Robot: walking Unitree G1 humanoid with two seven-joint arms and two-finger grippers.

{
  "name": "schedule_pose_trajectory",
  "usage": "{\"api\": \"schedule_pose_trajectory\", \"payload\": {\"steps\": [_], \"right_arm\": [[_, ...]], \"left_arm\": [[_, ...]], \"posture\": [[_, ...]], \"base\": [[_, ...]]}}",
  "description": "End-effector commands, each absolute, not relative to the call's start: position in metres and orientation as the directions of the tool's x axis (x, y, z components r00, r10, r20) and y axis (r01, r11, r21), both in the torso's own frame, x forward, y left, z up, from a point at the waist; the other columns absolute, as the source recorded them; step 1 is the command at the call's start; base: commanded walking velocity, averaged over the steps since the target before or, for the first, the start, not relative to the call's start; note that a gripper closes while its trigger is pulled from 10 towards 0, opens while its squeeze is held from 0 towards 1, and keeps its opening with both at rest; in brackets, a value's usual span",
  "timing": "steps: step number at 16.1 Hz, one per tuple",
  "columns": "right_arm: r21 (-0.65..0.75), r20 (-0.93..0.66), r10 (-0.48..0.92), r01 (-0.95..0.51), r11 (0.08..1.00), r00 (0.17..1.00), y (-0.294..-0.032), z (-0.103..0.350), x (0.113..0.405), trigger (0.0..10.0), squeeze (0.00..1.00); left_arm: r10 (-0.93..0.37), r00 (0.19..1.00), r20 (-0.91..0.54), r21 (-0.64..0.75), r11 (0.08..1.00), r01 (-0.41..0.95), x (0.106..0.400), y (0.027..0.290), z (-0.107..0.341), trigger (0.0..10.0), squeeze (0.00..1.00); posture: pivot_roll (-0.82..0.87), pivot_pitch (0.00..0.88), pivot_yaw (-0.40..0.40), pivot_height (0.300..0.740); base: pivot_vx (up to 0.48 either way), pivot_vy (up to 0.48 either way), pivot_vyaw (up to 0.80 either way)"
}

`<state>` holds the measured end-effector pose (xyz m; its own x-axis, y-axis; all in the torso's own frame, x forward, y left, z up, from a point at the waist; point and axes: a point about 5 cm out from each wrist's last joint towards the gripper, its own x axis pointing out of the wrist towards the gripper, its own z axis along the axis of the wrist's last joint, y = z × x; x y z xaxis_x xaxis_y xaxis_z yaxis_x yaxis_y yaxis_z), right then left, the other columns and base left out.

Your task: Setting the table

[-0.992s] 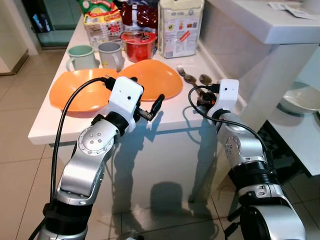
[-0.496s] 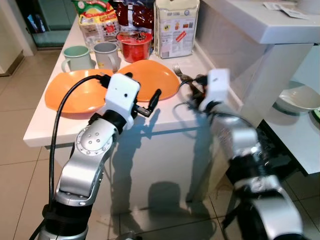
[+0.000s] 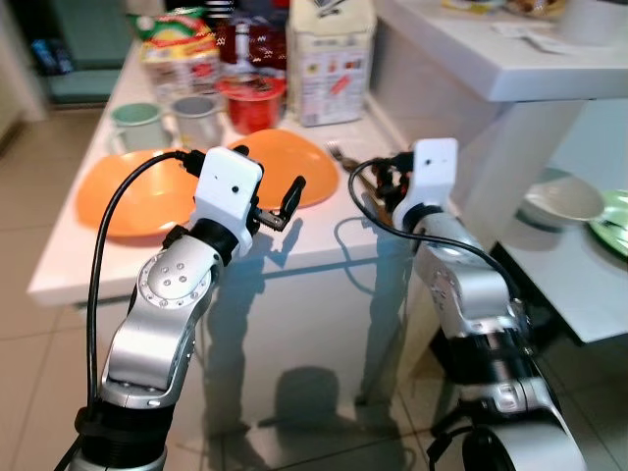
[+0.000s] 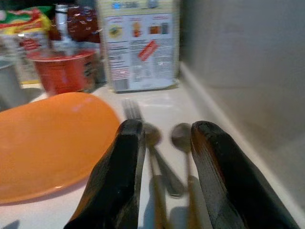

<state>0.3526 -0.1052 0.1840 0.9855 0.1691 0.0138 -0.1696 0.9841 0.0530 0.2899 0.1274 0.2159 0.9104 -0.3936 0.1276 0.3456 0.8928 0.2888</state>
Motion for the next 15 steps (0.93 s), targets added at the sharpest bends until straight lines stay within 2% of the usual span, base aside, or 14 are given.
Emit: {"api": "schedule_pose_trajectory", "payload": {"steps": [1, 8, 15], "right_arm": [[0.036, 0.027, 0.157, -0.158, 0.987, 0.987, -0.109, 0.186, 0.349, 10.0, 0.00], [0.021, -0.023, 0.280, -0.280, 0.960, 0.960, -0.100, 0.176, 0.324, 10.0, 0.00], [0.033, -0.040, 0.286, -0.285, 0.958, 0.957, -0.095, 0.177, 0.322, 10.0, 0.00]], "left_arm": [[-0.390, 0.909, 0.148, 0.285, 0.897, 0.338, 0.287, 0.128, 0.220, 10.0, 0.00], [-0.388, 0.911, 0.137, 0.271, 0.900, 0.342, 0.284, 0.126, 0.215, 10.0, 0.00], [-0.390, 0.911, 0.136, 0.262, 0.901, 0.346, 0.280, 0.130, 0.214, 10.0, 0.00]], "posture": [[0.04, 0.000, -0.043, 0.740], [0.03, 0.000, -0.046, 0.740], [0.03, 0.000, -0.053, 0.740]], "base": [[0.307, 0.000, 0.00], [0.302, 0.000, 0.00], [0.290, 0.000, 0.00]]}}
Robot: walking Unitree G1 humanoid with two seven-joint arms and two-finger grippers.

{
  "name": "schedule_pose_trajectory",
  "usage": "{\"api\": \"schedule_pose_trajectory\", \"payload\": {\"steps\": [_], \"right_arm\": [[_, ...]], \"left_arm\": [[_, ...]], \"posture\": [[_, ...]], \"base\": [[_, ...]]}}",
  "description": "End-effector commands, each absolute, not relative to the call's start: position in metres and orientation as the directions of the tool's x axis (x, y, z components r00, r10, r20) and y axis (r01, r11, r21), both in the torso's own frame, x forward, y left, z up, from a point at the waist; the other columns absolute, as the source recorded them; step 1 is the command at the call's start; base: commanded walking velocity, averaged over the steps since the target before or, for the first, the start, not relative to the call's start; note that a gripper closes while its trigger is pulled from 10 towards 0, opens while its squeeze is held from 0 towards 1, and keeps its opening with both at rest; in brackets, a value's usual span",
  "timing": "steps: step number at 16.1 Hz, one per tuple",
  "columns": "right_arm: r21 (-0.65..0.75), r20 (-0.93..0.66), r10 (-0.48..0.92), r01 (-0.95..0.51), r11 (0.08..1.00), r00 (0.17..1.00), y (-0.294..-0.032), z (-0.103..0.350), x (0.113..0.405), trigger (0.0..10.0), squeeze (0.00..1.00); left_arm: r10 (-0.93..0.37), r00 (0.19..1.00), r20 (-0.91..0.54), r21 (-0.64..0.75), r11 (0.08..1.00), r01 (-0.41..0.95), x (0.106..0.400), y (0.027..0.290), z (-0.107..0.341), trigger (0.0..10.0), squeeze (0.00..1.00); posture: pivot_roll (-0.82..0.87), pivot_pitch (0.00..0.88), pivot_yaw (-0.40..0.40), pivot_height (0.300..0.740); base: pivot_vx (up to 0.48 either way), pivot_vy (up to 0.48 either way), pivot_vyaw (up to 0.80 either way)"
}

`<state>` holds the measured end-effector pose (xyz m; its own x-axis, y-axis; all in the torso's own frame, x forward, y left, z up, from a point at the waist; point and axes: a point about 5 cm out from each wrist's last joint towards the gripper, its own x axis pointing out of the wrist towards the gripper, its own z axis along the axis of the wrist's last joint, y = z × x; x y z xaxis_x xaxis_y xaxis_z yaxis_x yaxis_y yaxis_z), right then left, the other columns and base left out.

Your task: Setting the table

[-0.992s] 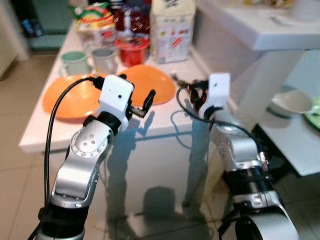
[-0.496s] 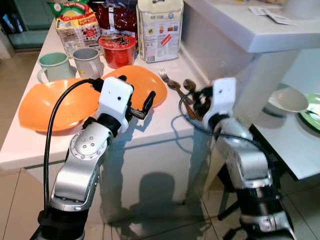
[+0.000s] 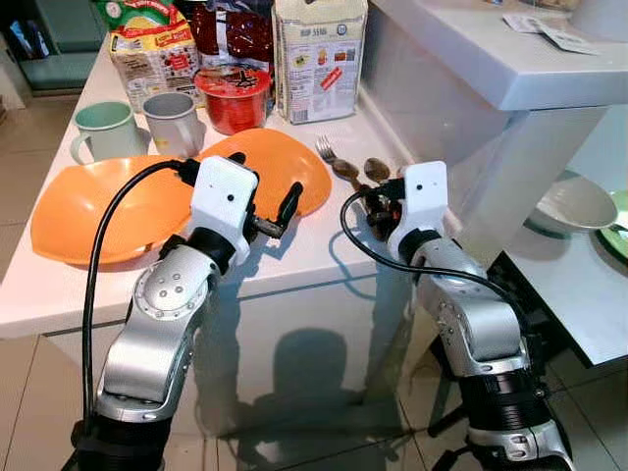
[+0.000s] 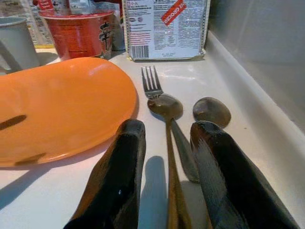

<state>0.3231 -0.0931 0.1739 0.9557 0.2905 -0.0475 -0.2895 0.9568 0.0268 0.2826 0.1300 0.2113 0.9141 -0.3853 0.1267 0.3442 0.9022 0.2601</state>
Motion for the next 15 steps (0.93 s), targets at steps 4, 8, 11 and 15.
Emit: {"api": "schedule_pose_trajectory", "payload": {"steps": [4, 8, 11, 15], "right_arm": [[0.043, -0.044, 0.283, -0.282, 0.959, 0.958, -0.0957, 0.1773, 0.3221, 10.0, 0.00], [0.044, -0.046, 0.280, -0.279, 0.959, 0.959, -0.0962, 0.1777, 0.3226, 10.0, 0.00], [0.042, -0.047, 0.277, -0.276, 0.960, 0.960, -0.0977, 0.1776, 0.3227, 10.0, 0.00], [0.039, -0.048, 0.279, -0.277, 0.960, 0.959, -0.0975, 0.1777, 0.3230, 10.0, 0.00]], "left_arm": [[-0.398, 0.908, 0.133, 0.258, 0.898, 0.356, 0.2818, 0.1290, 0.2150, 10.0, 0.00], [-0.402, 0.906, 0.134, 0.258, 0.897, 0.360, 0.2835, 0.1278, 0.2159, 10.0, 0.00], [-0.404, 0.905, 0.135, 0.259, 0.896, 0.361, 0.2844, 0.1263, 0.2167, 10.0, 0.00], [-0.404, 0.905, 0.137, 0.260, 0.896, 0.361, 0.2841, 0.1255, 0.2173, 10.0, 0.00]], "posture": [[0.03, 0.000, -0.050, 0.740], [0.03, 0.000, -0.046, 0.740], [0.03, 0.000, -0.045, 0.740], [0.03, 0.000, -0.047, 0.740]], "base": [[0.361, 0.000, 0.00], [0.414, 0.000, 0.00], [0.416, 0.000, 0.00], [0.415, 0.000, 0.00]]}}
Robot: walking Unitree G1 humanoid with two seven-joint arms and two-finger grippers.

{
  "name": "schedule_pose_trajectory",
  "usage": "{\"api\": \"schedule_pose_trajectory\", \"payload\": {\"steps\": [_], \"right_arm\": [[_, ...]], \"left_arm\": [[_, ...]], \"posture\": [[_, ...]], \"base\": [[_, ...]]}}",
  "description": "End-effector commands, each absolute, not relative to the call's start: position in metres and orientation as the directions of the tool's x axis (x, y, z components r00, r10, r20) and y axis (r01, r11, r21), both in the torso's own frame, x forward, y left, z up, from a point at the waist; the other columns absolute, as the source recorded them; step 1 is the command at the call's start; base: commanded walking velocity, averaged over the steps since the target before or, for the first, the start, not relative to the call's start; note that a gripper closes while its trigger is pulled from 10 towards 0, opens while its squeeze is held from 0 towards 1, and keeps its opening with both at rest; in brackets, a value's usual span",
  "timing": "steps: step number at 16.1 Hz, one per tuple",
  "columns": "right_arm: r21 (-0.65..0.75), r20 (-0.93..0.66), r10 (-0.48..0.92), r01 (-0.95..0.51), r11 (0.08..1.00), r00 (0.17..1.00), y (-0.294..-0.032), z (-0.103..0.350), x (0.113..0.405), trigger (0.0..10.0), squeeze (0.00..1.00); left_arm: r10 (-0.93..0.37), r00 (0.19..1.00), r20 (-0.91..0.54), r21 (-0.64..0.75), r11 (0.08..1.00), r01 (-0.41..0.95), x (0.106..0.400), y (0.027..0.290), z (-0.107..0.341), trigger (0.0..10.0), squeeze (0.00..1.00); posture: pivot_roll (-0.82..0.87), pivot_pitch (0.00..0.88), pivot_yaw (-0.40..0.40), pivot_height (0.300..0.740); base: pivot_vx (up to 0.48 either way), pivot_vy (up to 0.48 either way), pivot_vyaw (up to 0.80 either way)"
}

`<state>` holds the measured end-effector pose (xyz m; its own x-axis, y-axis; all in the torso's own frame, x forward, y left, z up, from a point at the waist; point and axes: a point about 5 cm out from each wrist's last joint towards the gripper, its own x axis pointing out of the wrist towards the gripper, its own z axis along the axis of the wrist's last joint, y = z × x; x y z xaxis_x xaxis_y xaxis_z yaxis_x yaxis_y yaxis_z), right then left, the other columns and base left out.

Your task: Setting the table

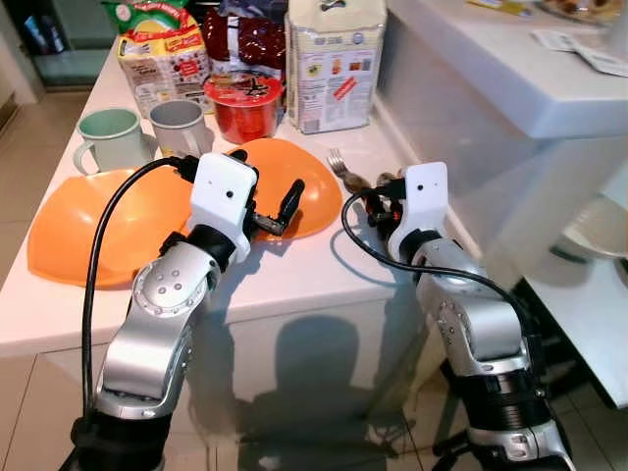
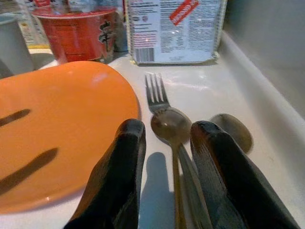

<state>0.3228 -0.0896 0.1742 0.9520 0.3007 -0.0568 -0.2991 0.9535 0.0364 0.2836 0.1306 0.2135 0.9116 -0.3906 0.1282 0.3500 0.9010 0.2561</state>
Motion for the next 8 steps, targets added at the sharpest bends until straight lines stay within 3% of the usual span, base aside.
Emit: {"api": "schedule_pose_trajectory", "payload": {"steps": [1, 8], "right_arm": [[0.037, -0.048, 0.280, -0.279, 0.960, 0.959, -0.0966, 0.1776, 0.3226, 10.0, 0.00], [0.039, -0.048, 0.286, -0.285, 0.958, 0.957, -0.0911, 0.1763, 0.3196, 10.0, 0.00]], "left_arm": [[-0.404, 0.904, 0.138, 0.261, 0.896, 0.360, 0.2832, 0.1260, 0.2174, 10.0, 0.00], [-0.408, 0.903, 0.137, 0.265, 0.893, 0.363, 0.2781, 0.1296, 0.2146, 10.0, 0.00]], "posture": [[0.03, 0.000, -0.047, 0.740], [0.03, 0.000, -0.049, 0.740]], "base": [[0.390, 0.000, 0.00], [0.000, 0.000, 0.00]]}}
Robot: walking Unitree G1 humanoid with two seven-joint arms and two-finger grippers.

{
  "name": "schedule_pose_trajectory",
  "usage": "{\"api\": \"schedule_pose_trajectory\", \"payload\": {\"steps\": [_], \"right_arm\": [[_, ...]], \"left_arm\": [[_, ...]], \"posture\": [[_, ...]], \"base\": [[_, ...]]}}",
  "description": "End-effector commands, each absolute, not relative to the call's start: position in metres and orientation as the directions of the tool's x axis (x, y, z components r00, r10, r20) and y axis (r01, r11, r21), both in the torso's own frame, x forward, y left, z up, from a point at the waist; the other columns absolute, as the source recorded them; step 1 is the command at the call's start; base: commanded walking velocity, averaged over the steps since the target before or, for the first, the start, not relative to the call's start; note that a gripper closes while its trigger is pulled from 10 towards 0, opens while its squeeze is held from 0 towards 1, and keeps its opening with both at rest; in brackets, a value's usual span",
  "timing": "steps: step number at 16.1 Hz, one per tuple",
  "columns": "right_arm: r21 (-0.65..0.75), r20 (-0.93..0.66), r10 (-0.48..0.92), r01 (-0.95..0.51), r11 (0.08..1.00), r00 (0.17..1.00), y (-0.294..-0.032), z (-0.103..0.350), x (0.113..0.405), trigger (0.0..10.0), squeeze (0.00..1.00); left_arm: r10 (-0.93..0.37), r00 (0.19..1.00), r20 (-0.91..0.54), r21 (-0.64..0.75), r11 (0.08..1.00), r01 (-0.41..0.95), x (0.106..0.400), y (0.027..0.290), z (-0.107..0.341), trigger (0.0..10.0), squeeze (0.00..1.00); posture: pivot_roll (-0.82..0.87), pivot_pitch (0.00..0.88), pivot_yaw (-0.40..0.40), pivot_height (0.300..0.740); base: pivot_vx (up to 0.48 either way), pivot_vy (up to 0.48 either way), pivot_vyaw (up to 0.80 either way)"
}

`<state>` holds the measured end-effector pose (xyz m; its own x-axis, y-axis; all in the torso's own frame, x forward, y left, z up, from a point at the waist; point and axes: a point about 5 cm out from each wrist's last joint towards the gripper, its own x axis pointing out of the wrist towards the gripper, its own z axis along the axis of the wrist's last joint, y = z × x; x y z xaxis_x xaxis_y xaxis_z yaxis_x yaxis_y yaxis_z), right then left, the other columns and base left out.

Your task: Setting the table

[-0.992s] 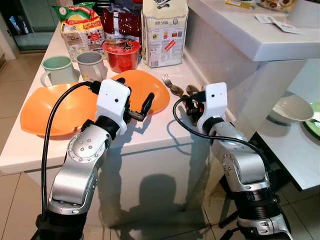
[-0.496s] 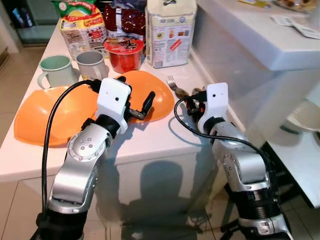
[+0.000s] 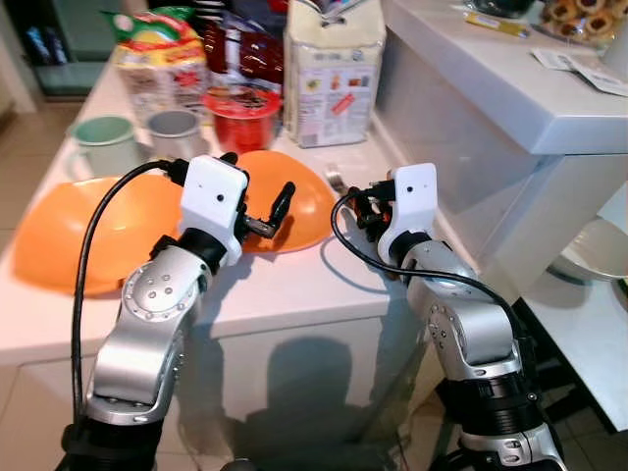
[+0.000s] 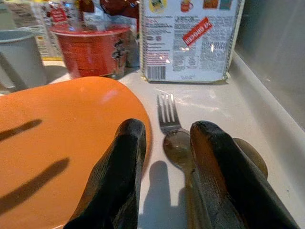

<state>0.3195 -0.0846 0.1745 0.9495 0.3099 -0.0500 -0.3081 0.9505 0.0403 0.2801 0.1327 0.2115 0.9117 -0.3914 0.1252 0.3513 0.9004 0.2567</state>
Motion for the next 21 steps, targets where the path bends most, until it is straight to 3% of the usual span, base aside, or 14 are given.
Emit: {"api": "schedule_pose_trajectory", "payload": {"steps": [1, 5, 6, 7, 11, 21], "right_arm": [[0.040, -0.050, 0.288, -0.286, 0.957, 0.956, -0.091, 0.176, 0.320, 10.0, 0.00], [0.039, -0.113, 0.314, -0.312, 0.949, 0.943, -0.087, 0.171, 0.321, 10.0, 0.00], [0.048, -0.116, 0.320, -0.316, 0.947, 0.940, -0.086, 0.171, 0.321, 10.0, 0.19], [0.066, -0.138, 0.302, -0.295, 0.953, 0.943, -0.085, 0.170, 0.321, 10.0, 1.00], [0.049, -0.240, 0.143, -0.135, 0.990, 0.960, -0.092, 0.166, 0.332, 10.0, 1.00], [0.103, -0.344, 0.194, -0.168, 0.980, 0.919, -0.082, 0.167, 0.382, 10.0, 1.00]], "left_arm": [[-0.408, 0.903, 0.137, 0.265, 0.893, 0.364, 0.278, 0.129, 0.214, 10.0, 0.00], [-0.440, 0.892, 0.109, 0.274, 0.875, 0.398, 0.280, 0.127, 0.213, 10.0, 0.00], [-0.446, 0.889, 0.103, 0.277, 0.871, 0.404, 0.280, 0.126, 0.213, 10.0, 0.00], [-0.453, 0.887, 0.094, 0.284, 0.866, 0.412, 0.280, 0.126, 0.211, 10.0, 0.00], [-0.460, 0.884, 0.083, 0.288, 0.860, 0.421, 0.277, 0.125, 0.210, 10.0, 0.00], [-0.474, 0.880, 0.026, 0.290, 0.846, 0.447, 0.252, 0.129, 0.207, 10.0, 0.00]], "posture": [[0.03, 0.000, -0.049, 0.740], [0.03, 0.000, -0.046, 0.740], [0.03, 0.000, -0.045, 0.740], [0.03, 0.000, -0.045, 0.740], [0.03, 0.000, -0.053, 0.740], [0.07, 0.000, -0.090, 0.740]], "base": [[0.000, 0.000, 0.00], [0.000, 0.000, 0.00], [0.000, 0.000, 0.00], [0.000, 0.000, 0.00], [0.000, 0.000, 0.00], [0.000, 0.000, 0.00]]}}
